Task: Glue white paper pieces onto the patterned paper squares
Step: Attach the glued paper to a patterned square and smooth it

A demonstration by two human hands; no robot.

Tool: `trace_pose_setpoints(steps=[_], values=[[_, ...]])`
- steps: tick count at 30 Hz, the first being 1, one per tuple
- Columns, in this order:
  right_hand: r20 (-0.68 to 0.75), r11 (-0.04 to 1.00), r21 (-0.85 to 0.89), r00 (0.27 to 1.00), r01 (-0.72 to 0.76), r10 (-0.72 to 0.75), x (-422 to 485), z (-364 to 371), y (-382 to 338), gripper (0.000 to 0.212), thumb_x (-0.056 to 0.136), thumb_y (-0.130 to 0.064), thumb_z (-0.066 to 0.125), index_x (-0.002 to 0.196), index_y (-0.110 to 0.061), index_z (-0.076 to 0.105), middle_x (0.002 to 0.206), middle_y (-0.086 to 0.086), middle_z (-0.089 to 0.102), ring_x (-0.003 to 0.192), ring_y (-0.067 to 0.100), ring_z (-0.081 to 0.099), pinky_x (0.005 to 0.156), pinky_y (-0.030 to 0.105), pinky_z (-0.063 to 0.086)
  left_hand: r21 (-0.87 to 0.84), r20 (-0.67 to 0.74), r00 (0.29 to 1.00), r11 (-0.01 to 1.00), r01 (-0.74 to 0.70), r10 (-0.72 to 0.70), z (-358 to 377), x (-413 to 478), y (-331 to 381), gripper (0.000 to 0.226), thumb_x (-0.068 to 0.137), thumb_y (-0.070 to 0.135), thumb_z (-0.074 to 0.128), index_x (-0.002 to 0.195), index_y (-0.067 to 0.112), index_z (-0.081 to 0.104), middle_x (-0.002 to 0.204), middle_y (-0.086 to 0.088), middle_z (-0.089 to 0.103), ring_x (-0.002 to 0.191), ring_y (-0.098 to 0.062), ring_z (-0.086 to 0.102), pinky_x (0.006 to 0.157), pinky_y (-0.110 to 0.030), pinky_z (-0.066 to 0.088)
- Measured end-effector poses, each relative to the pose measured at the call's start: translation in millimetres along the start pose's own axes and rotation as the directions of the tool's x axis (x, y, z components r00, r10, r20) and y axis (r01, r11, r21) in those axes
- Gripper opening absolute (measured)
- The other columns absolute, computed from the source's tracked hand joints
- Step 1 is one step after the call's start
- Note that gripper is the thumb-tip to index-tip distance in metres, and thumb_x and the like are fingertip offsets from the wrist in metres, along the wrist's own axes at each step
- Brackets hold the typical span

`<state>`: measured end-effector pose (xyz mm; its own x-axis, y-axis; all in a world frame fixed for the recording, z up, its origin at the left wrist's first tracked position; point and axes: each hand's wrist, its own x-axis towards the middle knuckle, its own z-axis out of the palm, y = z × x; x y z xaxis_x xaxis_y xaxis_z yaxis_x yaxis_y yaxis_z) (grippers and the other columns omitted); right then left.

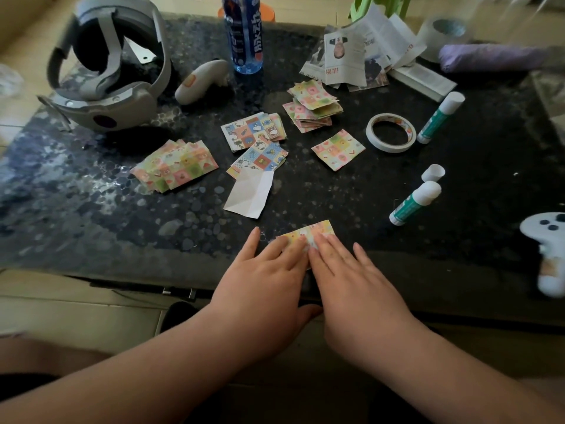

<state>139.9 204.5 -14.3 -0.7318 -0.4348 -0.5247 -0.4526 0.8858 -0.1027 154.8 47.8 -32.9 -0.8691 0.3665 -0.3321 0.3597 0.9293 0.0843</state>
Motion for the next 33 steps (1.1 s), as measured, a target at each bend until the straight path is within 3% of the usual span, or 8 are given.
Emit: trace_pose_setpoints(steps=[4, 12, 17, 24, 28, 30, 33], values=[[0.010, 1.000, 0.025, 1.000, 0.011, -0.011, 5, -4, 3, 0.096, 0.098, -0.031, 0.056, 0.162, -0.016, -0.015, 0.168, 0.004, -0.028, 0.154, 0.016, -0.025, 0.127, 0.044, -0.011, 0.007, -0.021, 1.000, 1.000, -0.015, 0.015, -2, -1, 4, 0.093, 0.093, 0.078, 0.026, 0.162, 0.021, -0.001, 0.171, 0.005, 0.001, 0.157, -0.015, -0.004, 0.125, -0.048, -0.010], [0.045, 0.999, 0.022, 0.998, 0.039, -0.040, 1, -12, 9, 0.097, 0.093, -0.029, 0.061, 0.163, -0.028, -0.007, 0.170, 0.003, -0.021, 0.156, 0.016, -0.019, 0.128, 0.047, -0.007, 0.018, 0.023, 1.000, 1.000, 0.017, -0.018, -1, -7, 2, 0.093, 0.092, 0.080, 0.028, 0.162, 0.024, 0.003, 0.171, 0.005, -0.001, 0.156, -0.015, -0.007, 0.124, -0.053, -0.010], [0.063, 0.999, -0.033, 0.998, 0.006, -0.004, 6, -6, 2, 0.110, 0.091, -0.038, 0.070, 0.160, -0.031, -0.017, 0.168, 0.007, -0.025, 0.156, 0.022, -0.020, 0.127, 0.054, -0.005, 0.070, 0.121, 0.992, 0.997, 0.021, -0.030, -7, -15, 8, 0.102, 0.091, 0.081, 0.026, 0.159, 0.014, -0.012, 0.169, -0.003, -0.013, 0.155, -0.020, -0.018, 0.123, -0.054, -0.012], [0.009, 0.999, -0.047, 1.000, -0.005, 0.006, 3, -7, -1, 0.104, 0.093, -0.048, 0.065, 0.163, -0.029, -0.010, 0.170, 0.007, -0.022, 0.157, 0.022, -0.016, 0.127, 0.053, -0.001, 0.039, 0.092, 0.991, 0.995, 0.093, -0.096, -8, -13, 5, 0.100, 0.091, 0.081, 0.028, 0.161, 0.017, -0.004, 0.171, -0.002, -0.004, 0.156, -0.021, -0.013, 0.122, -0.060, -0.011], [-0.018, 0.998, -0.067, 1.000, 0.001, -0.002, 2, 0, -8, 0.103, 0.094, -0.047, 0.062, 0.162, -0.021, -0.011, 0.170, 0.006, -0.021, 0.156, 0.022, -0.020, 0.125, 0.056, -0.009, 0.046, 0.101, 0.991, 0.996, 0.082, -0.086, -5, -9, 5, 0.099, 0.092, 0.079, 0.031, 0.161, 0.017, -0.002, 0.171, -0.005, -0.005, 0.156, -0.023, -0.012, 0.122, -0.060, -0.008], [-0.034, 0.995, -0.073, 0.997, 0.068, -0.070, 2, 1, -12, 0.098, 0.096, -0.039, 0.057, 0.162, -0.012, -0.009, 0.170, 0.007, -0.017, 0.156, 0.021, -0.020, 0.125, 0.053, -0.013, 0.051, 0.121, 0.990, 0.996, 0.071, -0.077, -9, -8, 0, 0.095, 0.092, 0.077, 0.033, 0.162, 0.021, 0.000, 0.171, -0.003, -0.004, 0.156, -0.023, -0.010, 0.122, -0.061, -0.008], [-0.044, 0.990, 0.036, 0.990, 0.136, -0.134, 5, -5, -8, 0.091, 0.093, -0.030, 0.058, 0.164, -0.013, 0.002, 0.172, 0.005, -0.008, 0.158, 0.018, -0.011, 0.127, 0.038, -0.010, 0.070, 0.165, 0.984, 0.996, 0.051, -0.062, -15, -6, -8, 0.092, 0.093, 0.075, 0.035, 0.162, 0.025, 0.001, 0.171, -0.002, -0.005, 0.157, -0.025, -0.007, 0.120, -0.065, -0.009]])
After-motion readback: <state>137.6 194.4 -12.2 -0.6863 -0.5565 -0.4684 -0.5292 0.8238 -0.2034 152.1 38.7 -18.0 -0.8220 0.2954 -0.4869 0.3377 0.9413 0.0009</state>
